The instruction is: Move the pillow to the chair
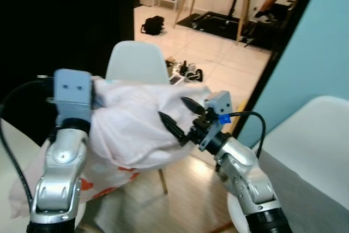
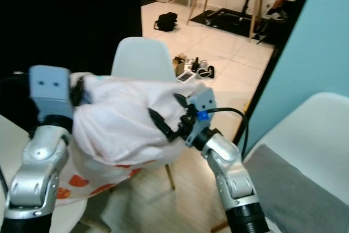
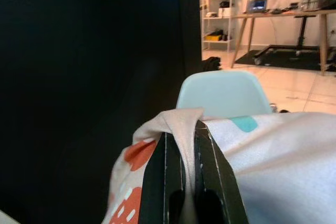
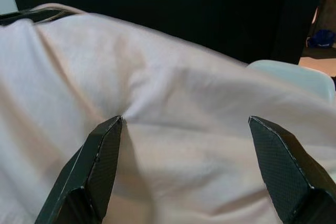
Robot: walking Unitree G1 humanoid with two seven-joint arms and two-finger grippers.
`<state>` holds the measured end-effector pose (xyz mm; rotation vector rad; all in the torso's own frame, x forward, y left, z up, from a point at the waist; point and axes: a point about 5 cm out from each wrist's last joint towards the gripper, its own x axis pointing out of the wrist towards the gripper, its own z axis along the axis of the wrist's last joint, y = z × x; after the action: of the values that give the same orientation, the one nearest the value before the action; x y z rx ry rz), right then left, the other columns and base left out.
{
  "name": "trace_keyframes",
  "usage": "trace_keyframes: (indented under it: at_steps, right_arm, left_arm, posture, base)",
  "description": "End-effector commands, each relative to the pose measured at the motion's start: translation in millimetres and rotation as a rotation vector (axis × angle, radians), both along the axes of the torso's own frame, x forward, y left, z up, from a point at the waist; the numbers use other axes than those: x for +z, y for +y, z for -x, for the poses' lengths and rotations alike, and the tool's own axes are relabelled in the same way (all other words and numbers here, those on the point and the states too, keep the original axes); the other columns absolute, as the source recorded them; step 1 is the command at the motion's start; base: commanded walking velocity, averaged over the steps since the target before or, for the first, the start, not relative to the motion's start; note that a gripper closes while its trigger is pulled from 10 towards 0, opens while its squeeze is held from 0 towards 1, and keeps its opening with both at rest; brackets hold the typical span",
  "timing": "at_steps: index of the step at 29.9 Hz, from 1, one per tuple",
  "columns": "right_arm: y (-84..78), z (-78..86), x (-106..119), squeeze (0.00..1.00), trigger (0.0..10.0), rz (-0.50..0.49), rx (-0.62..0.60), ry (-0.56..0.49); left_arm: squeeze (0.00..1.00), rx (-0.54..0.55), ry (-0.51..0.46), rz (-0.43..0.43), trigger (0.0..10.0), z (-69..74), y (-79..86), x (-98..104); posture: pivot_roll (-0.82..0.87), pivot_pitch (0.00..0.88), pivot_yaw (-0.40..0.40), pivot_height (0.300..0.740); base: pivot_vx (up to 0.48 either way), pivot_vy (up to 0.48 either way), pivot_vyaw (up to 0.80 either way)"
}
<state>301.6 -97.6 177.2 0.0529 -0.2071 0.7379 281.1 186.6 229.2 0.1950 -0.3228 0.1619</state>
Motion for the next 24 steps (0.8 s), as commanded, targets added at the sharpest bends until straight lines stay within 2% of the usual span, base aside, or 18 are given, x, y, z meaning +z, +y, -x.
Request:
trace_keyframes:
  at_steps: [1, 12, 24]
  right_arm:
    - [-4.5, -1.3, -4.8, 0.00, 10.0, -0.001, -0.025, 0.030]
    - [-6.1, -4.3, -6.3, 0.00, 10.0, 0.000, -0.047, 0.057]
    - [-6.3, -5.3, -6.9, 0.00, 10.0, 0.010, -0.058, 0.072]
  left_arm:
    - [0.00, -0.025, -0.100, -0.032, 10.0, 3.8, -7.6, 19.2]
    - [0.00, -0.079, -0.119, -0.038, 10.0, -1.5, -17.3, 25.3]
    - [0.00, -0.091, -0.127, -0.042, 10.0, -3.8, -19.1, 27.9]
  posture:
    - [-0.01, 0.000, -0.076, 0.740]
    - [-0.01, 0.000, -0.076, 0.740]
    - [-0.01, 0.000, -0.075, 0.740]
  base:
    - [0.315, 0.000, 0.00]
    - [0.316, 0.000, 0.00]
    - [0.315, 0.000, 0.00]
